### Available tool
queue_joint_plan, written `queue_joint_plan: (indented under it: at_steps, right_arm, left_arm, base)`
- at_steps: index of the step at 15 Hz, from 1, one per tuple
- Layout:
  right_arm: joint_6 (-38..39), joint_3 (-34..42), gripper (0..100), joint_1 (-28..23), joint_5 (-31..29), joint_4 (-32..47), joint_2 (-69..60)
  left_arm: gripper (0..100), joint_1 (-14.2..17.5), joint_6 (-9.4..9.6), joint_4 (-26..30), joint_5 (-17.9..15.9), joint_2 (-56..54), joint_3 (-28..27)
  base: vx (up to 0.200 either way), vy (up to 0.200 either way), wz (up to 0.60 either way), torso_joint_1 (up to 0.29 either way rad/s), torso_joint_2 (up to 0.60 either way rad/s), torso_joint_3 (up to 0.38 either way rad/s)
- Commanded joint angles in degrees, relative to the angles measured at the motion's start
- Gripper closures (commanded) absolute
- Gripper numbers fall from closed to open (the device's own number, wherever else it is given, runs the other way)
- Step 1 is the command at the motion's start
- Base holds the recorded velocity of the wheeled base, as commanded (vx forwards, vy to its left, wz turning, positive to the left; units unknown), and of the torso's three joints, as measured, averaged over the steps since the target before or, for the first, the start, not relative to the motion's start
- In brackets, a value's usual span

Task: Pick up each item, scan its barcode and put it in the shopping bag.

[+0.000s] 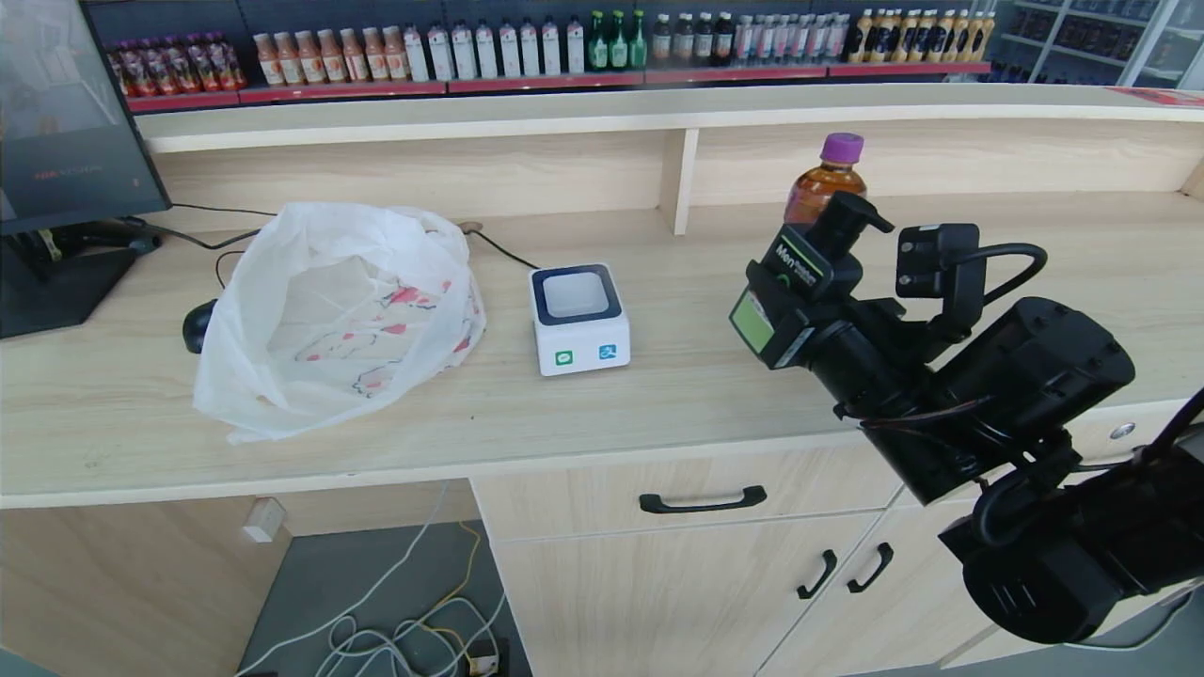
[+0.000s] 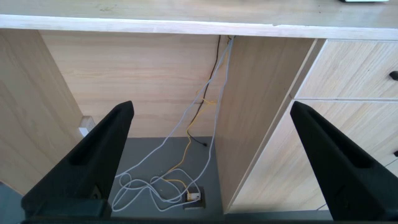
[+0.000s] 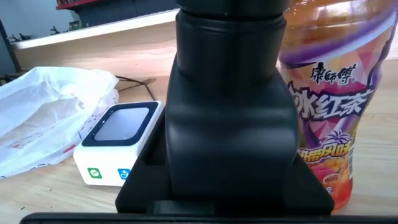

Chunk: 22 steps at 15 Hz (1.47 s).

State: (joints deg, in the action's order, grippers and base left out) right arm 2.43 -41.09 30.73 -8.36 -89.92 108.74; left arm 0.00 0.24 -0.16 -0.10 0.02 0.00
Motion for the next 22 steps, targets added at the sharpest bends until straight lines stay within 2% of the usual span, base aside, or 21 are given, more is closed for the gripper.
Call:
queue_joint_plan:
  at_steps: [1, 12, 22]
  right_arm:
    - [0.04, -0.04, 100, -0.06, 0.01, -0.08, -0.55]
    - [-0.05, 3.39, 100, -1.2, 0.01, -0.08, -5.2]
    - [0.56, 6.91, 100, -1.2, 0.36, -0.08, -9.07]
  left_arm:
    - [0, 0.0, -0.16, -0.02, 0.01, 0.06, 0.0]
    - [0, 0.0, 0.2, -0.02, 0.01, -0.02, 0.0]
    - [0, 0.0, 0.11, -0.02, 0.01, 0.06, 0.0]
  base:
    - [0.0, 0.2, 0.0, -0.002, 0.02, 0.002]
    - [0.0, 0.2, 0.0, 0.004, 0.0, 0.003]
    - [0.0, 0.0, 0.0, 0.0, 0.0, 0.0]
